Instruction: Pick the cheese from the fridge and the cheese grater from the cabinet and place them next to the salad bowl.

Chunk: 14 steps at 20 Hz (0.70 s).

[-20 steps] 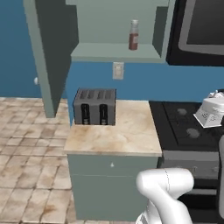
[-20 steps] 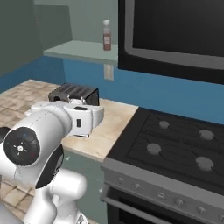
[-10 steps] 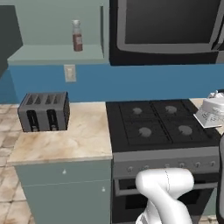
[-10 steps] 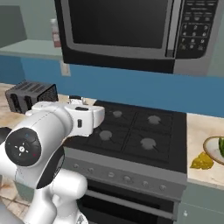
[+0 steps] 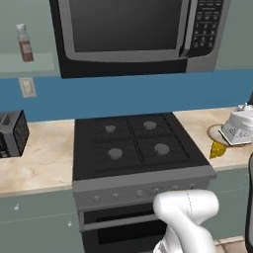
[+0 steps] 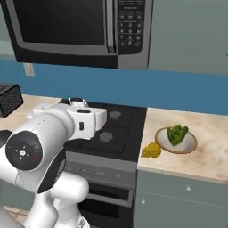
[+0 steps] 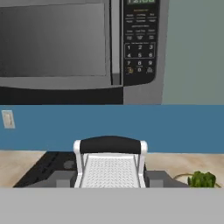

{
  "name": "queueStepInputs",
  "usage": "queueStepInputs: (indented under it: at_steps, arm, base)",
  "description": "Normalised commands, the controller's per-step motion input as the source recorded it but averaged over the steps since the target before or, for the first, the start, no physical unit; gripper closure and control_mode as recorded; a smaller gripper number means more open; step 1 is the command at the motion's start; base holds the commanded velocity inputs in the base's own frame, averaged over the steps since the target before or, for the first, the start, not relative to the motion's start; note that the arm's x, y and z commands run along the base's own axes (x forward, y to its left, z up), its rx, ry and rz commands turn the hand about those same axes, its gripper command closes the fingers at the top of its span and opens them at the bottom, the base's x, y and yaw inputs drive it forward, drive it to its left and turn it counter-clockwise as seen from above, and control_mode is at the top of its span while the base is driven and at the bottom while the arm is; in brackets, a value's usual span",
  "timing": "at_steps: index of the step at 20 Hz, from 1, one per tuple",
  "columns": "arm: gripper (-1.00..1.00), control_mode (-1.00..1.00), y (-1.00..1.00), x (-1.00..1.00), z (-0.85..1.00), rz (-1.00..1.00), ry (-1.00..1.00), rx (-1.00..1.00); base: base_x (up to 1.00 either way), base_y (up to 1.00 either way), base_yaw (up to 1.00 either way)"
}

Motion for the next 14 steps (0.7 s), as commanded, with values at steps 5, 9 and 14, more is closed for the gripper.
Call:
queueStepInputs:
  at_steps: [5,9,14]
  arm:
    - [1.0,1.0,0.0,0.0,0.0,0.0,0.0,0.0]
    - [1.0,1.0,0.0,0.0,0.0,0.0,0.0,0.0]
    - [1.0,1.0,0.0,0.0,0.0,0.0,0.0,0.0]
  base:
    - [0.07,-0.54,-0.16]
    - [0.22,-0.49,-0.12]
    - [0.38,-0.39,-0.06]
